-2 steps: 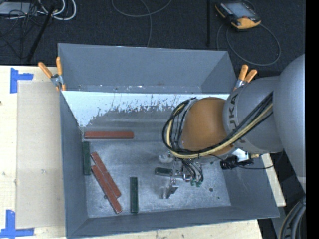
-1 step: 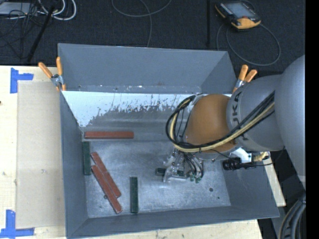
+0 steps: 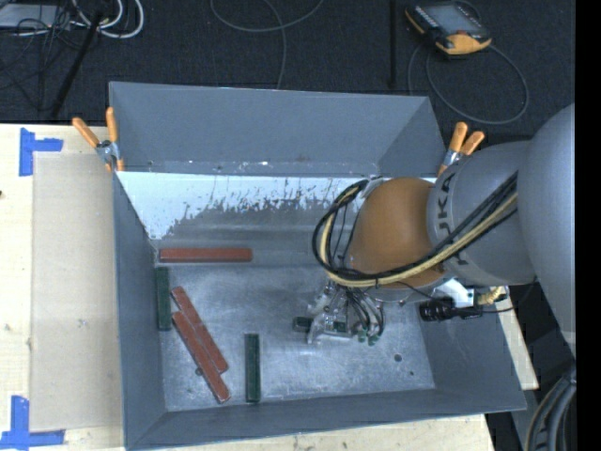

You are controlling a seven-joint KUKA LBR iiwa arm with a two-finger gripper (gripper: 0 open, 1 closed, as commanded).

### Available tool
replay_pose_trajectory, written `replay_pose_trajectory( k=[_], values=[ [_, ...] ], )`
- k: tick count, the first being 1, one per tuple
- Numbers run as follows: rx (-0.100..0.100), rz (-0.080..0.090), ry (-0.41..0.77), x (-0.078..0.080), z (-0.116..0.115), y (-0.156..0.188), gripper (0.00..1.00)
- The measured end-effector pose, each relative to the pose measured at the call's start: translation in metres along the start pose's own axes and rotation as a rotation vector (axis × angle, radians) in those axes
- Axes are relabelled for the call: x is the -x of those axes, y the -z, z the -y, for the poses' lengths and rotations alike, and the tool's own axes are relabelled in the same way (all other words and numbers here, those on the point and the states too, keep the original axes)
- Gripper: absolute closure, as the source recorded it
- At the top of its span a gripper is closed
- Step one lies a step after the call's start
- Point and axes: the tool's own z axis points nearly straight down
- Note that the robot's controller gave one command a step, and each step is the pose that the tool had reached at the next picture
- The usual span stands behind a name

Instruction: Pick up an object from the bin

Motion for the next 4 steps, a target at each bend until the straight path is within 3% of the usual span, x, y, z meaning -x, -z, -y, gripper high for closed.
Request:
replay_pose_trajectory(
  k=[4],
  values=[
    [-0.008, -0.016, -0.001, -0.002, 0.002, 0.026, 1.00]
  ],
)
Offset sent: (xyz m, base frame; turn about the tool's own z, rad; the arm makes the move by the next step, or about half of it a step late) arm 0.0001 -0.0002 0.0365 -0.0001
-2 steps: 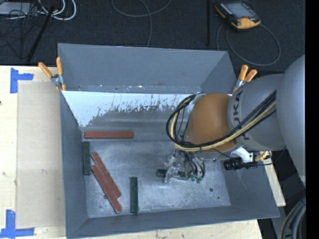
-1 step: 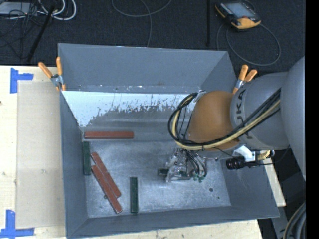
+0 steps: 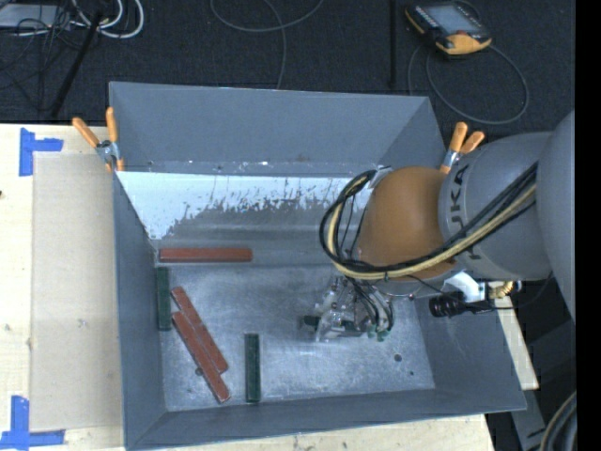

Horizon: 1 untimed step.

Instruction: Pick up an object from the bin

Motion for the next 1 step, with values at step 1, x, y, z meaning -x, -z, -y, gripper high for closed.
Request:
replay_pose_trajectory(
  k=[1],
  values=[
    [0.000, 0.001, 0.000, 0.0003, 0.0000, 0.0088, 1.00]
  ],
)
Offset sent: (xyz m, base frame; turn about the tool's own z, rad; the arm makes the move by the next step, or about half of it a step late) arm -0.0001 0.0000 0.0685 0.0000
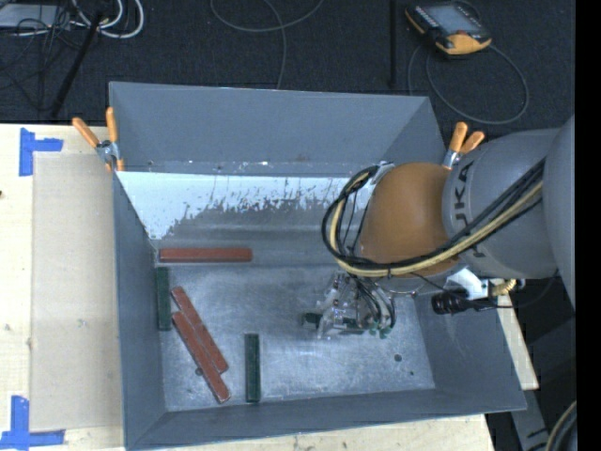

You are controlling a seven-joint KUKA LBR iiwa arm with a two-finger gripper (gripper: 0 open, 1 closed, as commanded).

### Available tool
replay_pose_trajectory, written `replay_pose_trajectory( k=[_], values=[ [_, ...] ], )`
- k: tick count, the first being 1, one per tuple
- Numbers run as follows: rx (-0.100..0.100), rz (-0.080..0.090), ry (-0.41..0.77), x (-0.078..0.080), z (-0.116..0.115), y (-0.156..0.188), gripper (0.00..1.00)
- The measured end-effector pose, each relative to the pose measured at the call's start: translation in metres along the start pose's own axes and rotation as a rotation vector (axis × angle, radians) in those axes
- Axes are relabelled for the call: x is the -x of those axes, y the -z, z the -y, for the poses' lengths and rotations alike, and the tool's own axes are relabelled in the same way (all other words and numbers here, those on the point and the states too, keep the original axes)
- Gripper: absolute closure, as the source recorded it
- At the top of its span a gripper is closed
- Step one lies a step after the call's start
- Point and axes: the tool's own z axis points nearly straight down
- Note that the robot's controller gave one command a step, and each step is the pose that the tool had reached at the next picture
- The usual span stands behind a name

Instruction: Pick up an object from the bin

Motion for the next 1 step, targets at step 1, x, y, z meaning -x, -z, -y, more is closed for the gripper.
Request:
replay_pose_trajectory(
  k=[1],
  values=[
    [-0.001, -0.004, 0.000, -0.0008, 0.0001, 0.0083, 1.00]
  ],
)
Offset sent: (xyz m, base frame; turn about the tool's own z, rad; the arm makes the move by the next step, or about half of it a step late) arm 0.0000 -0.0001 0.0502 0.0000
